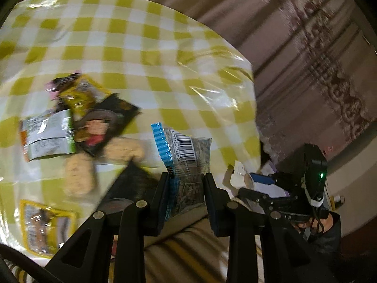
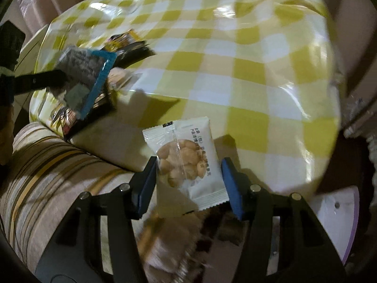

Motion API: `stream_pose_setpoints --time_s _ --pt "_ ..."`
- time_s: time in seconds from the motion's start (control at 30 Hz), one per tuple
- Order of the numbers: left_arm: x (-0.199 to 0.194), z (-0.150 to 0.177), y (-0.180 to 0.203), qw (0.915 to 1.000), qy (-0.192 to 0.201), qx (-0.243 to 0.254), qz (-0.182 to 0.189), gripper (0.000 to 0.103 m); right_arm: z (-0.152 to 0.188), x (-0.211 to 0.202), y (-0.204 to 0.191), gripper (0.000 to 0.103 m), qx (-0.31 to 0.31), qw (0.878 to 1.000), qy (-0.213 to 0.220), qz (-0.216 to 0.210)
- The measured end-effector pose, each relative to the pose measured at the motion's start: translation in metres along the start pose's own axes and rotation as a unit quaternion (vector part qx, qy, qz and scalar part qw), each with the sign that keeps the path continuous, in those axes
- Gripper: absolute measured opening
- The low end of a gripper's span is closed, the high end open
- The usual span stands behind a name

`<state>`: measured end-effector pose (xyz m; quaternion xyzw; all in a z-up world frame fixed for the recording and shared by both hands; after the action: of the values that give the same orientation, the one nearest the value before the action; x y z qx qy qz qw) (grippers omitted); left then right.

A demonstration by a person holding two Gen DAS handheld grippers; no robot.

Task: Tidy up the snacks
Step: 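Carry both packets into the white box and open both tools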

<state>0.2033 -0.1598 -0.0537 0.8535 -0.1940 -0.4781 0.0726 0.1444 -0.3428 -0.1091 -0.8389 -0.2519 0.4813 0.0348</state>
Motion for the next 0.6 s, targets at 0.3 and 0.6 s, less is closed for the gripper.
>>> stream_pose_setpoints --time_s 0.3,0.6 --pt "0.033 0.014 0.123 0.99 -0.046 0.126 0.045 0.03 0.052 -0.064 0.079 0.058 0.101 0.992 0.046 0.057" --pt "0.092 0.068 0.234 0.9491 -0.138 0.279 0.047 0.03 0.122 -0.077 0.146 0.058 0.207 0.973 0.053 0.087"
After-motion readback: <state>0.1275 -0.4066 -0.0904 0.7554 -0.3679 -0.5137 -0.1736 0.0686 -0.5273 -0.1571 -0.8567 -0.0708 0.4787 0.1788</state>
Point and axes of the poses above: each gripper's, at about its wrist camera, not at the fingertips, and x roughly the way its jaws point, y to its right, z to its underside, the point moved 9 cm from there along x, roughly the way its jaws point, and after that the axes turned 15 degrees about -z, right-handed, at the moved point
